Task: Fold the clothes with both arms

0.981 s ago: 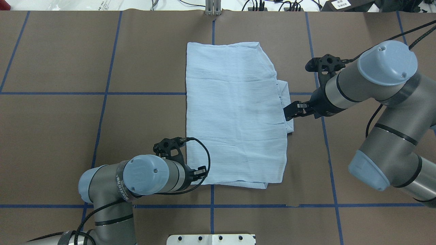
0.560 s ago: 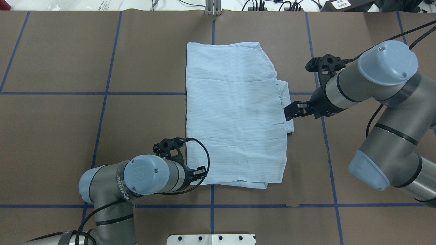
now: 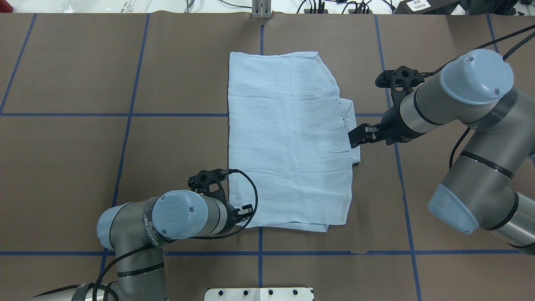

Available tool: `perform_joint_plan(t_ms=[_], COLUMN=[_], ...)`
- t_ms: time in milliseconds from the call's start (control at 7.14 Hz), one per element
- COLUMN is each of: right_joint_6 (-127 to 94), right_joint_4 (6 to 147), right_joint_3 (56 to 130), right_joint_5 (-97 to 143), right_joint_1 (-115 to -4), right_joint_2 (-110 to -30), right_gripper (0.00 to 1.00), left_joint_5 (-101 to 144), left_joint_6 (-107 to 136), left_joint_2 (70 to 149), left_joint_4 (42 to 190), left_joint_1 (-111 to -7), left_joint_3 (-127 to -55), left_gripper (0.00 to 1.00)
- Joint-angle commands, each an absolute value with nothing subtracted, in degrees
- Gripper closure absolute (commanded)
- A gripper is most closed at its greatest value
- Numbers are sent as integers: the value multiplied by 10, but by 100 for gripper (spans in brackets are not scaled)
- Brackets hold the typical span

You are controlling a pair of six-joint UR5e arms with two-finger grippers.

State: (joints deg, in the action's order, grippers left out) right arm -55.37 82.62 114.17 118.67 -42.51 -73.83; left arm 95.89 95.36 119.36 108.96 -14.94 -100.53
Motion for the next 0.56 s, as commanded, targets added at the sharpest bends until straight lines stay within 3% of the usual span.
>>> perform_joint_plan(t_ms=[0,420], right_joint_6=[-554,-645], right_joint_4=[826,826], right_joint_3=[1143,1156], right_joint_5=[1189,1187], right_joint_1=[-425,-408], right_joint_2=[-738,-734], right_gripper=[0,0], left_joint_5=[959,961], left_joint_6=[954,954], left_joint_2=[1196,1200], left_joint_4=[1090,1090], left_joint_1=[-151,-159], left_joint_3=[-1012,-1017], left_gripper=[100,100])
